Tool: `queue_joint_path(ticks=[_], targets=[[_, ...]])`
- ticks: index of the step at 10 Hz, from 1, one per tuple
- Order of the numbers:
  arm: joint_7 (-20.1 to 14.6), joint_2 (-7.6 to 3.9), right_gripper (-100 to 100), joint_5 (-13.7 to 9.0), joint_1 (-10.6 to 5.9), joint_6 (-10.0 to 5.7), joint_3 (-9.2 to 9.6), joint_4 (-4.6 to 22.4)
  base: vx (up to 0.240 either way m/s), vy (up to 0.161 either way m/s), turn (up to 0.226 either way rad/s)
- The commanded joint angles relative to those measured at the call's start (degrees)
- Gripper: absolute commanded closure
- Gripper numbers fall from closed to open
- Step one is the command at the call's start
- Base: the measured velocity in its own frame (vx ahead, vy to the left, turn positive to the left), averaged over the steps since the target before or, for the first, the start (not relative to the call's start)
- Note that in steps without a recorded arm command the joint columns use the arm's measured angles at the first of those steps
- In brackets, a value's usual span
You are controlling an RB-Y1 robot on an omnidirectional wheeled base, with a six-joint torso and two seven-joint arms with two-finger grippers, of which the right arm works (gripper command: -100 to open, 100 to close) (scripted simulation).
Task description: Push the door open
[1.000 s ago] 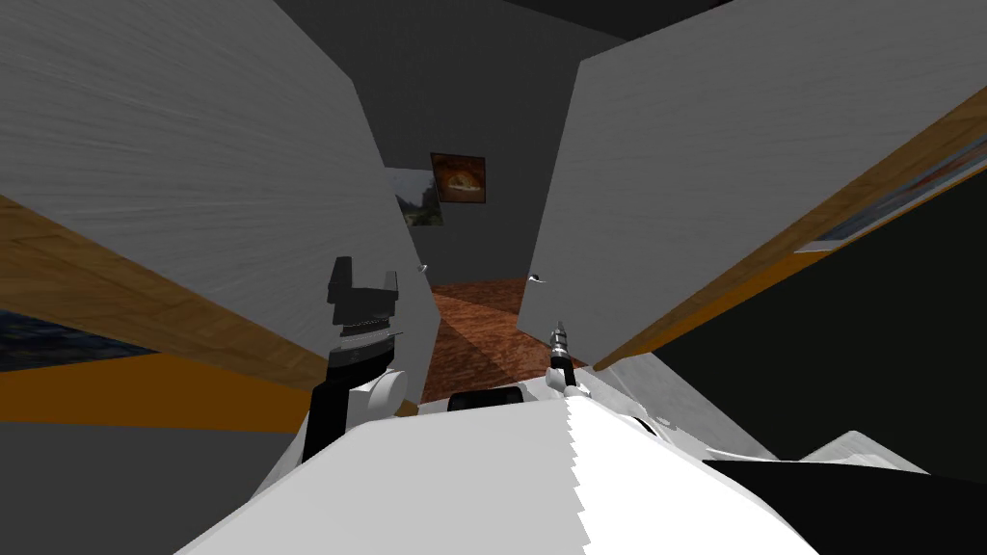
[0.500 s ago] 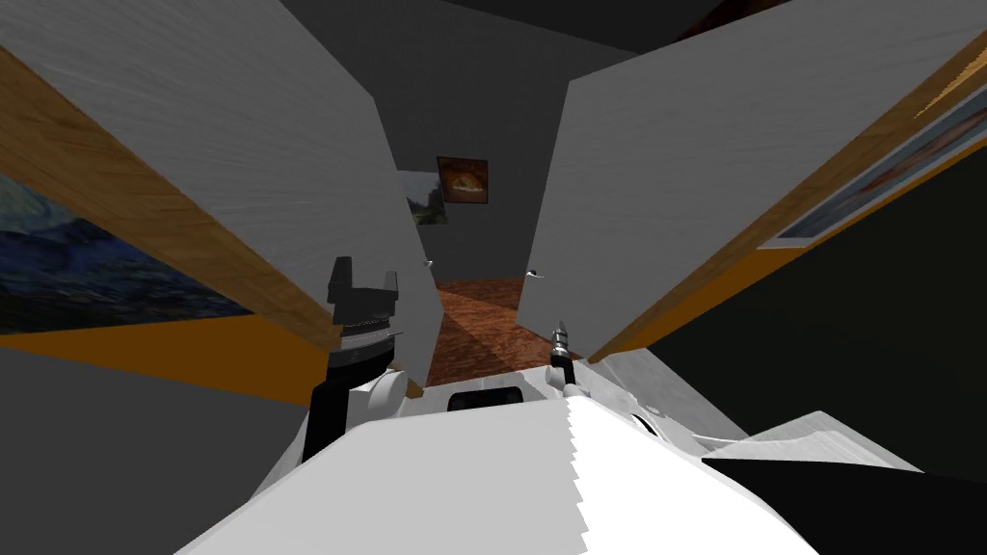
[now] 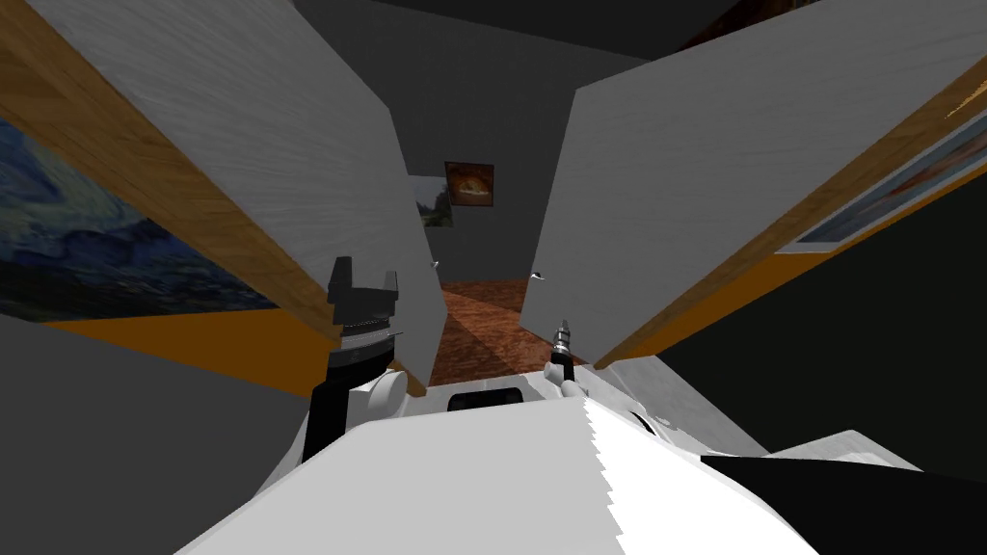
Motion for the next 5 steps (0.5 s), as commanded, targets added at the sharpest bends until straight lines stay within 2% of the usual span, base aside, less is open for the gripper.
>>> queue_joint_path(ticks=[1,5], targets=[[0.59,0.08,-100,-0.43,-0.57,-0.59,-0.71,0.68,0.169,0.025,0.029],[2.18,0.45,-100,-1.44,-1.49,-1.17,-2.4,1.28,0.19,-0.001,0.028]])
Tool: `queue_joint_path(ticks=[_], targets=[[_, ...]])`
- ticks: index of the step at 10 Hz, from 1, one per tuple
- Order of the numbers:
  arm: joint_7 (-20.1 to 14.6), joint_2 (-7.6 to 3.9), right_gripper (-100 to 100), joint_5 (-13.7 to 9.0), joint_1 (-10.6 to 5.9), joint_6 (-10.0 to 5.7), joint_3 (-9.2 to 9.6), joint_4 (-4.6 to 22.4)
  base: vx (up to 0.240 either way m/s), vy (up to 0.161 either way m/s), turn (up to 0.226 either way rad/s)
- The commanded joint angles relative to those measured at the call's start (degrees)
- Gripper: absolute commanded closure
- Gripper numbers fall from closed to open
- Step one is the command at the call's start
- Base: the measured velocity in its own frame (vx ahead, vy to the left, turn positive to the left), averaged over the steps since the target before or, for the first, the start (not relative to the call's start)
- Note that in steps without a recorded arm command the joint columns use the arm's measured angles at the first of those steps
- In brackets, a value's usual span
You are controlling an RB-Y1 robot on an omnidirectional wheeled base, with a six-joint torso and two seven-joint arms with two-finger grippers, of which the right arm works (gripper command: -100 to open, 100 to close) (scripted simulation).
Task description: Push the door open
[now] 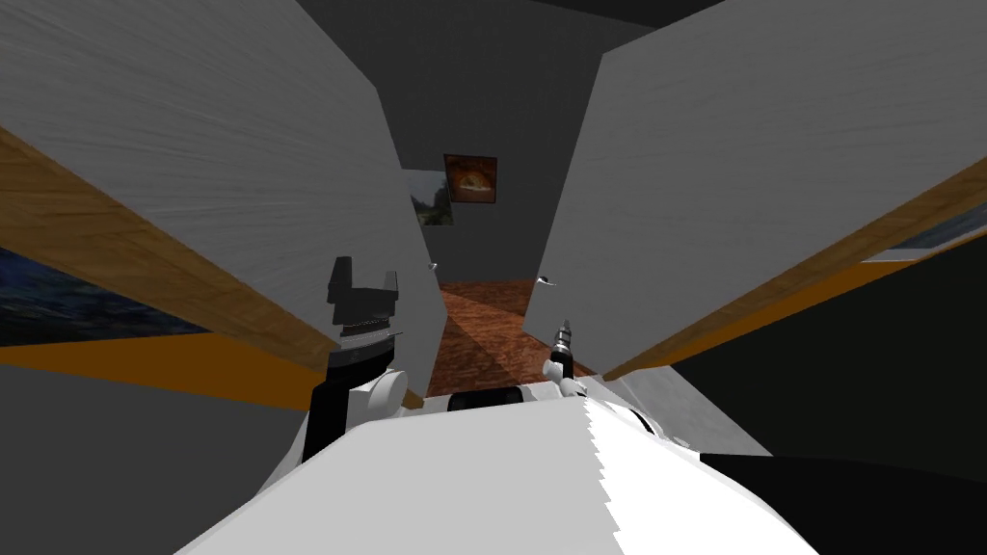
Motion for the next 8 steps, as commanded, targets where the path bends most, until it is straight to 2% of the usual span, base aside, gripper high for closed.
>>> queue_joint_path(ticks=[1,8], targets=[[0.67,0.17,-100,-0.39,-0.26,-0.11,-0.64,0.06,0.192,0.005,0.024],[2.71,0.78,-100,-1.69,-1.46,-0.85,-2.81,0.82,0.188,0.003,0.017]])
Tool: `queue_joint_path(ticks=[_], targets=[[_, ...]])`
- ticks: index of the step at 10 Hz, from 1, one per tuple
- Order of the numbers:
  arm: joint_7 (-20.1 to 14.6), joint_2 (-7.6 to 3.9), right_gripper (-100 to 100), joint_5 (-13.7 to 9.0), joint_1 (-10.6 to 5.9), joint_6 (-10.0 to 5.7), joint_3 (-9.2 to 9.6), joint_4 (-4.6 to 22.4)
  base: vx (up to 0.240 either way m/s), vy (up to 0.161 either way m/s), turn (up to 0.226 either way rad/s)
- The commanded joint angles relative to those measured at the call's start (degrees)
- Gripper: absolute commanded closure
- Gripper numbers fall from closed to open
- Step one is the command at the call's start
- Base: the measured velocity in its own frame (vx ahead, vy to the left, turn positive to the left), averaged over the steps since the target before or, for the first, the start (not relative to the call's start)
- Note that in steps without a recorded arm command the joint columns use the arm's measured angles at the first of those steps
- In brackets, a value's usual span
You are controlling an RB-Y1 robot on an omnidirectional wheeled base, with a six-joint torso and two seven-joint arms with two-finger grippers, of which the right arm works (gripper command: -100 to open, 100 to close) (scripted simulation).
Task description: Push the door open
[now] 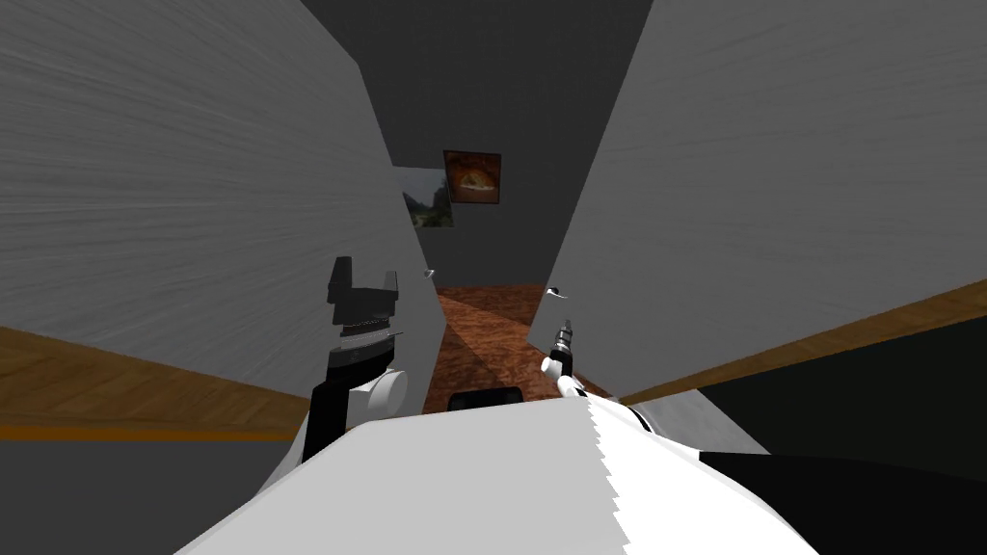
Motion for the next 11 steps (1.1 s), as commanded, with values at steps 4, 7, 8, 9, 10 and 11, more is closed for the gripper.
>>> queue_joint_path(ticks=[4,7,8,9,10,11], targets=[[1.2,0.49,-100,-0.75,-0.68,-0.43,-1.25,0.42,0.183,-0.005,0.013],[1.48,0.68,-100,-0.93,-0.83,-0.52,-1.56,0.49,0.147,0.005,0.011],[1.48,0.68,-100,-0.93,-0.83,-0.52,-1.56,0.49,-0.008,-0.004,0.0],[1.48,0.68,-100,-0.93,-0.83,-0.52,-1.56,0.49,-0.028,-0.005,-0.001],[1.48,0.68,-100,-0.93,-0.83,-0.52,-1.56,0.49,-0.025,-0.003,-0.001],[1.48,0.68,-100,-0.93,-0.83,-0.52,-1.56,0.49,-0.017,-0.002,-0.001]])
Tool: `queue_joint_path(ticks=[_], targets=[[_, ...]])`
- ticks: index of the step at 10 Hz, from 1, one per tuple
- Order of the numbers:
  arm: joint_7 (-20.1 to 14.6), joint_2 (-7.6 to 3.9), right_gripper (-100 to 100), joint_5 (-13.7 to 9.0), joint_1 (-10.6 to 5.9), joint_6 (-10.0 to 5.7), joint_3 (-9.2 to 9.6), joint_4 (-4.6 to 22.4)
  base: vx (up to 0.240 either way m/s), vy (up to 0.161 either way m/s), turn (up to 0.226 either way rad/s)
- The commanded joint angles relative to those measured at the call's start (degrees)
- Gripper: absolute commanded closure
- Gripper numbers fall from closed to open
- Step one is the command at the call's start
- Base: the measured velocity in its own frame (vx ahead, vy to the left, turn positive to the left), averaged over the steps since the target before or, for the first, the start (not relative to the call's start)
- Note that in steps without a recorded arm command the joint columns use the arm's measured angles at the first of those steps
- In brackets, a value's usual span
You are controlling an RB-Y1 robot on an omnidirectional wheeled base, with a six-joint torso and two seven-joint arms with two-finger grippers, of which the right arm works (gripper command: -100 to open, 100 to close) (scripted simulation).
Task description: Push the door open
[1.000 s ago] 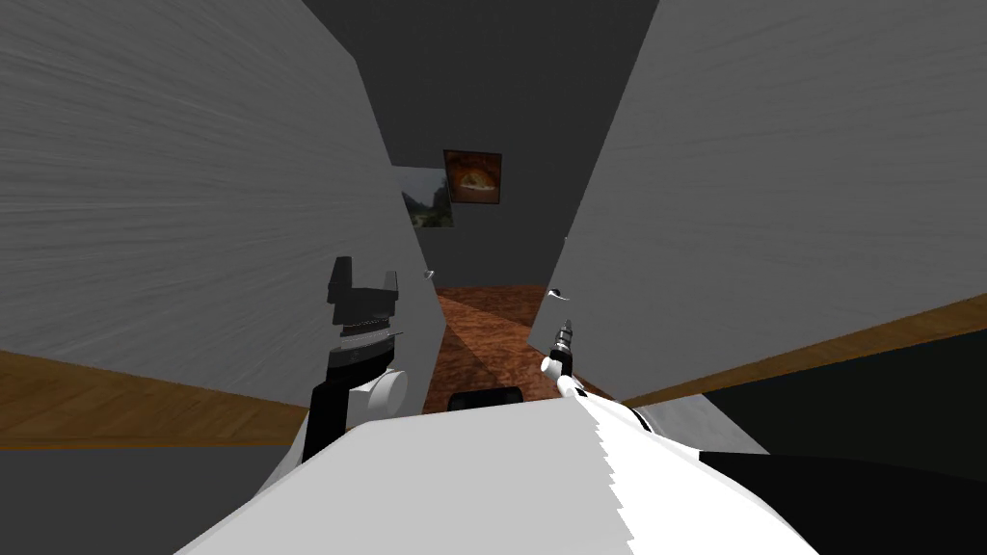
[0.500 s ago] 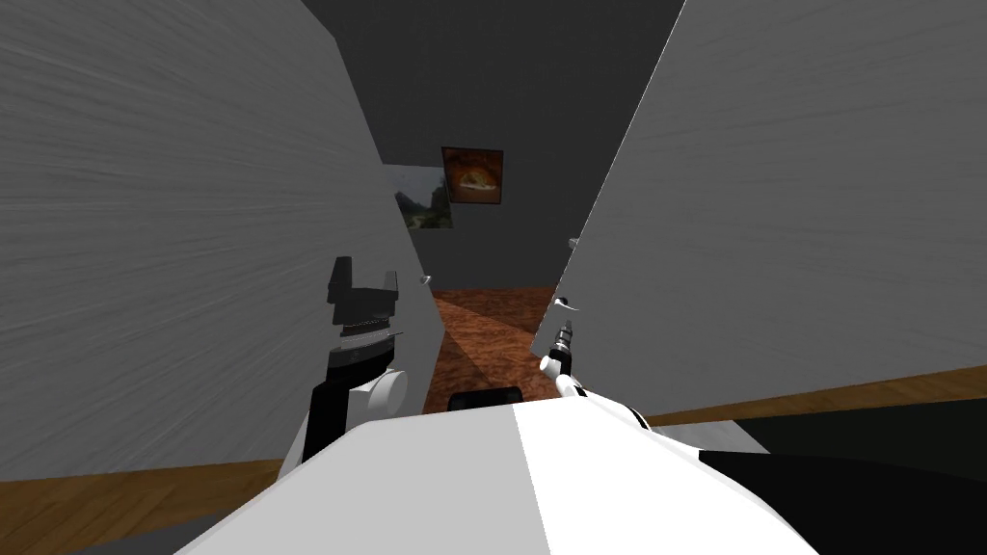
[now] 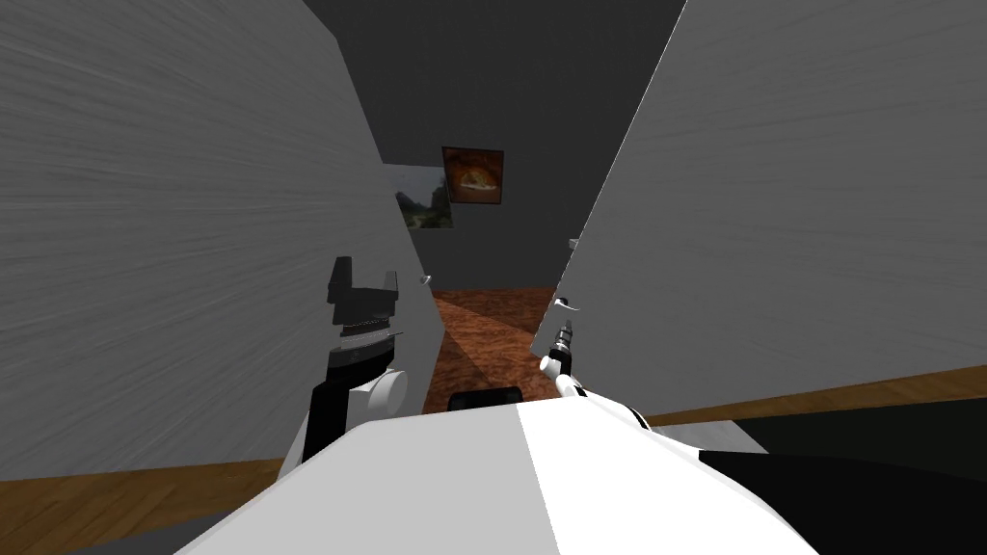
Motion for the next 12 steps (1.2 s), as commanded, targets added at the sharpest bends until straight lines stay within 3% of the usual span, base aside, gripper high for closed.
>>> queue_joint_path(ticks=[1,12], targets=[[-0.01,-0.02,-100,-0.03,0.07,0.01,-0.2,-0.01,-0.105,-0.026,0.043],[-0.08,-0.18,-100,-0.31,0.79,0.07,-2.23,-0.17,-0.211,-0.038,0.05]])
